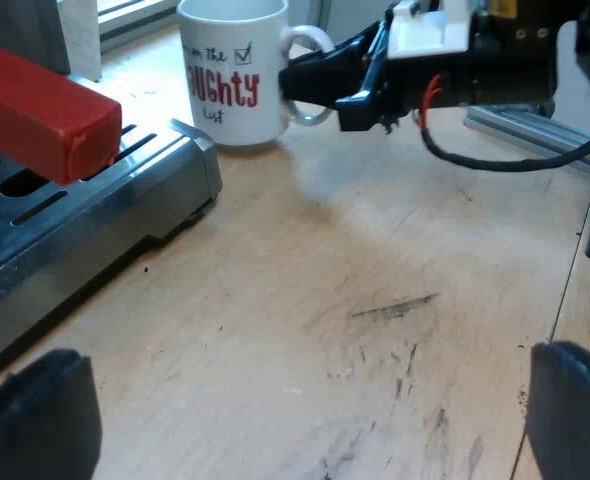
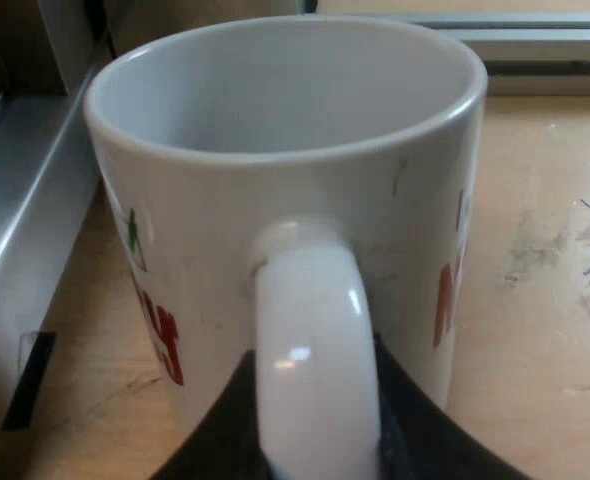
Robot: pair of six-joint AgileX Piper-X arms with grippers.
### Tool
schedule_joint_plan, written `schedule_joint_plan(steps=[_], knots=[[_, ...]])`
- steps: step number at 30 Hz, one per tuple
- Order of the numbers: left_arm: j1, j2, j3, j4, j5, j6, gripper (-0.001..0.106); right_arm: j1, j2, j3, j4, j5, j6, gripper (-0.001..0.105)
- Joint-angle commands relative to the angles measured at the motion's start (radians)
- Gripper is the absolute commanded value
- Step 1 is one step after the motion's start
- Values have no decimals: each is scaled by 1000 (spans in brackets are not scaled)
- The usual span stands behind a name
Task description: Remove mug from coffee machine
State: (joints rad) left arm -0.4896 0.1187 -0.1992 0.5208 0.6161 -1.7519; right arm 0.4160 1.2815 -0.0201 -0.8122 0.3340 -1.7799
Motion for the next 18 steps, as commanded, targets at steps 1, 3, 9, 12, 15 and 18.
schedule_joint_plan(steps=[1,3,9,12,15,18], knots=[[-4,0,-1,-11,-6,1,87,-6,61,-25,-135,1,-15,0],[-4,0,-1,-11,-6,1,87,-6,98,-36,-154,2,-15,0],[-4,0,-1,-11,-6,1,87,-6,169,-86,-161,5,-15,0],[-4,0,-1,-11,-6,1,87,-6,182,-101,-153,5,-13,0],[-4,0,-1,-11,-6,1,87,-6,182,-102,-153,3,-13,8],[-4,0,-1,-11,-6,1,87,-6,182,-102,-153,3,-13,30]])
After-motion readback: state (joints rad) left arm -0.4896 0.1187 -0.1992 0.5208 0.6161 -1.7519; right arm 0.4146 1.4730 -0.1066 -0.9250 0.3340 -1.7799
